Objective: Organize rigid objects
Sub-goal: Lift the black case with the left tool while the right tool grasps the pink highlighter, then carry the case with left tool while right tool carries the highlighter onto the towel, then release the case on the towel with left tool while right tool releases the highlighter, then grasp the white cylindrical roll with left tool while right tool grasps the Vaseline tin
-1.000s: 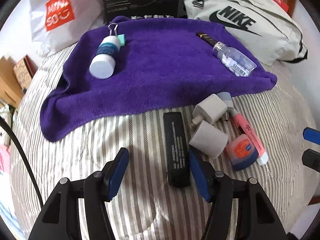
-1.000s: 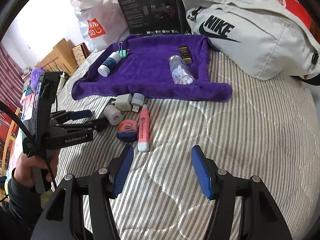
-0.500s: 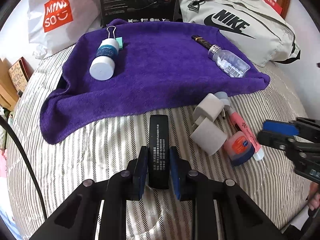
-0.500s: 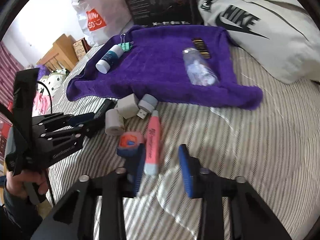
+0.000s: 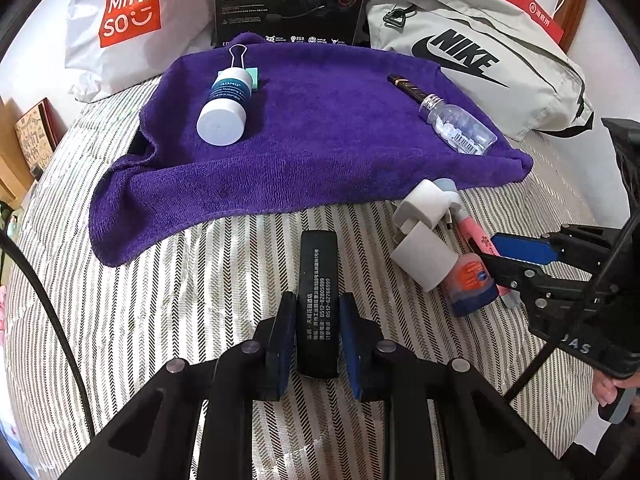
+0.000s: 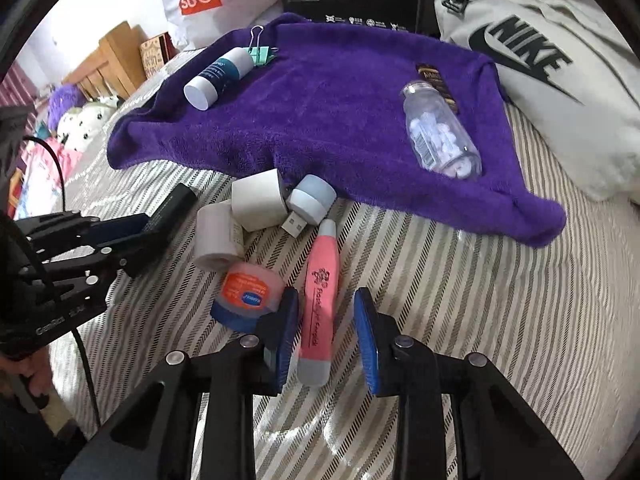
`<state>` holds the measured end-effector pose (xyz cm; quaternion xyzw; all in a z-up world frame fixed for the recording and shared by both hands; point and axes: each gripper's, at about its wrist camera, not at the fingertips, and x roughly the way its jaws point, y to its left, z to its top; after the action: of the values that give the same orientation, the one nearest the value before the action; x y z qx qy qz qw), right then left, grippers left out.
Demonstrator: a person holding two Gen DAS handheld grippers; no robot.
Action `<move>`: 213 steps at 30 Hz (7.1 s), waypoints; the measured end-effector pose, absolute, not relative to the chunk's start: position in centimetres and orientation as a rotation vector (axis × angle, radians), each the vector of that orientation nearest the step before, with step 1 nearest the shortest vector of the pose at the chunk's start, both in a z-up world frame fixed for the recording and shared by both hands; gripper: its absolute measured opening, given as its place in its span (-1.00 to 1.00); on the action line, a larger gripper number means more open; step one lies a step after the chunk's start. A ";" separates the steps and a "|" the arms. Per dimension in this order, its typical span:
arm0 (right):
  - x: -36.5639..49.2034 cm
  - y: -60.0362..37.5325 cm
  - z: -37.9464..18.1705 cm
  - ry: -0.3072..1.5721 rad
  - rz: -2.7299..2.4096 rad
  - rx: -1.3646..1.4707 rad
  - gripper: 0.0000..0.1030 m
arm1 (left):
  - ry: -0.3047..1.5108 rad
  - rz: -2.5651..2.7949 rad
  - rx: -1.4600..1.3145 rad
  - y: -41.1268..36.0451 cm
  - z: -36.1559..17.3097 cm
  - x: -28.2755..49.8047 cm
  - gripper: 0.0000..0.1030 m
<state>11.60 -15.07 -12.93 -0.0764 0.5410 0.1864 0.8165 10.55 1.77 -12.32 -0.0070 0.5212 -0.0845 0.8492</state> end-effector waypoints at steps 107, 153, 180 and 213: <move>23.7 -14.6 -12.4 1.137 0.428 -0.204 -0.69 | 1.097 -0.192 -0.088 3.6 -8.8 23.2 -0.59; 15.0 -21.5 -6.2 1.035 0.386 -0.056 -0.28 | 1.062 -0.354 -0.005 -2.1 -9.0 12.9 -0.26; 10.1 -22.9 -7.6 1.091 0.360 -0.053 -0.26 | 1.186 -0.331 0.065 -5.5 -12.1 13.6 -0.25; 9.0 -21.9 -10.1 1.141 0.447 -0.040 -0.26 | 1.139 -0.324 0.067 -3.1 -12.0 11.8 -0.40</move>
<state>9.00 -21.91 -10.14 -0.0186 0.5356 0.2098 0.8178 11.79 -3.09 -12.01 0.0317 0.5369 -0.1529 0.8291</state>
